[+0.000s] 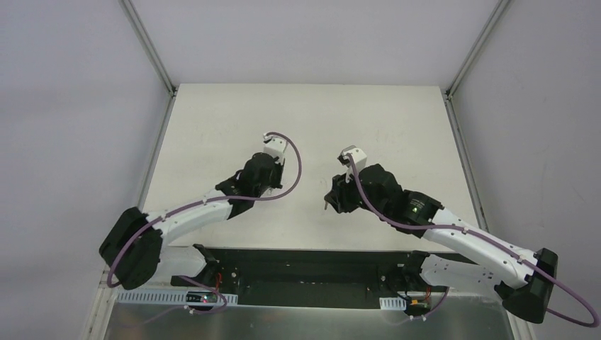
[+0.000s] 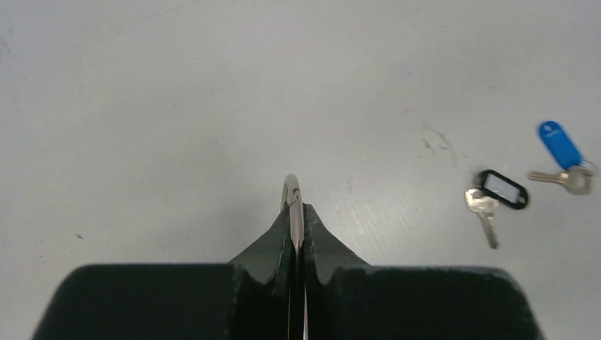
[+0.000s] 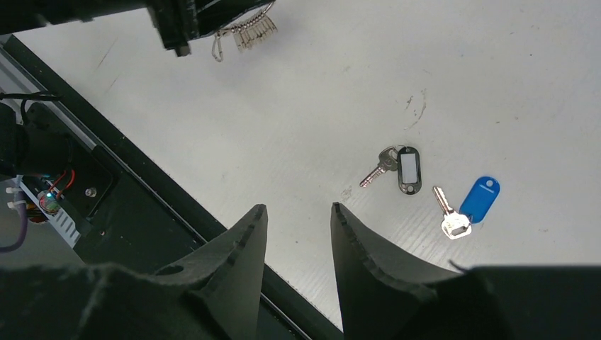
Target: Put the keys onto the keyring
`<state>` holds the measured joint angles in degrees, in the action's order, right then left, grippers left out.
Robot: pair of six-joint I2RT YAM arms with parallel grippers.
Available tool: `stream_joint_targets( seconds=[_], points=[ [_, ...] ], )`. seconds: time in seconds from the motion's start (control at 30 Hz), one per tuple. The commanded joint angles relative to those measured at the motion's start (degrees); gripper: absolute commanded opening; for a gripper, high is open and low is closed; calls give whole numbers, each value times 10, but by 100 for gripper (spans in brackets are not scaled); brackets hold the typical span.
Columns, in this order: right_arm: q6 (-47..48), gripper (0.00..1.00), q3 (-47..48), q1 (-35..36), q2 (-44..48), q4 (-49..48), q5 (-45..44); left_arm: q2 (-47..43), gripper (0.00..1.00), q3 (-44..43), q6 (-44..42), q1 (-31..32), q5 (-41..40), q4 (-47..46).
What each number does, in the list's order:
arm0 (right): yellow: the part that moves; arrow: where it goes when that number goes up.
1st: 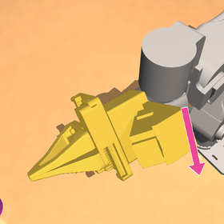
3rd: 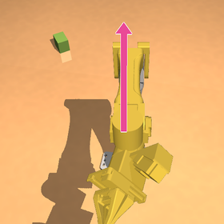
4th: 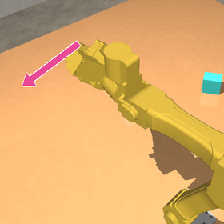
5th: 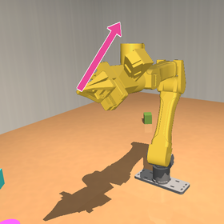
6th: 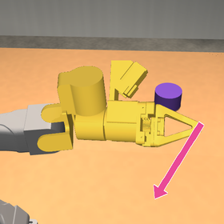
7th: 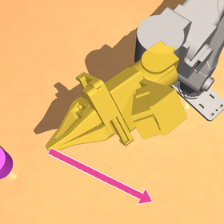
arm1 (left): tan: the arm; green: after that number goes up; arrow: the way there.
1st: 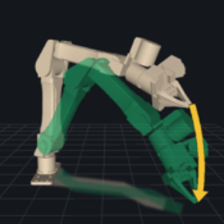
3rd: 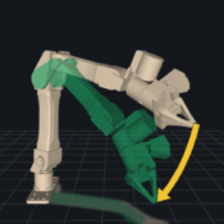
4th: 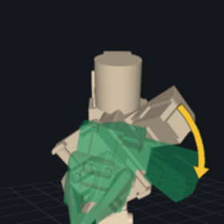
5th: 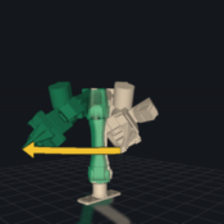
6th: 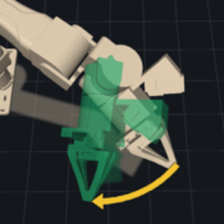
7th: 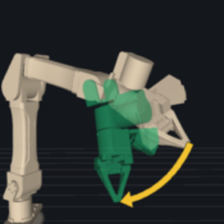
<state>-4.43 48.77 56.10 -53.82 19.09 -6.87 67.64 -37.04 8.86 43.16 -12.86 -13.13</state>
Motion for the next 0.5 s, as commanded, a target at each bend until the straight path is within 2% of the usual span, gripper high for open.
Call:
stream_joint_targets(
  seconds=[0.0,0.1,0.2,0.27,0.37,0.43,0.47],
  points=[
    [-8,41,-14,3,15,-27,-10,90,0,-43,2,3,-126,13],
    [-6,42,-23,2,18,-28,-9,151,0,-67,26,6,-90,12],
    [-4,42,-27,3,23,-28,-10,213,7,-117,20,33,-71,15],
    [-3,42,-29,3,29,-27,-10,252,23,-165,12,52,-62,49],
    [-4,42,-29,3,38,-28,-14,295,40,-233,-3,84,-58,96],
    [-4,43,-31,3,42,-24,-19,289,53,-242,-11,99,-56,97],
    [-4,43,-30,3,44,-21,-23,279,56,-243,-11,103,-51,94]
  ],
)
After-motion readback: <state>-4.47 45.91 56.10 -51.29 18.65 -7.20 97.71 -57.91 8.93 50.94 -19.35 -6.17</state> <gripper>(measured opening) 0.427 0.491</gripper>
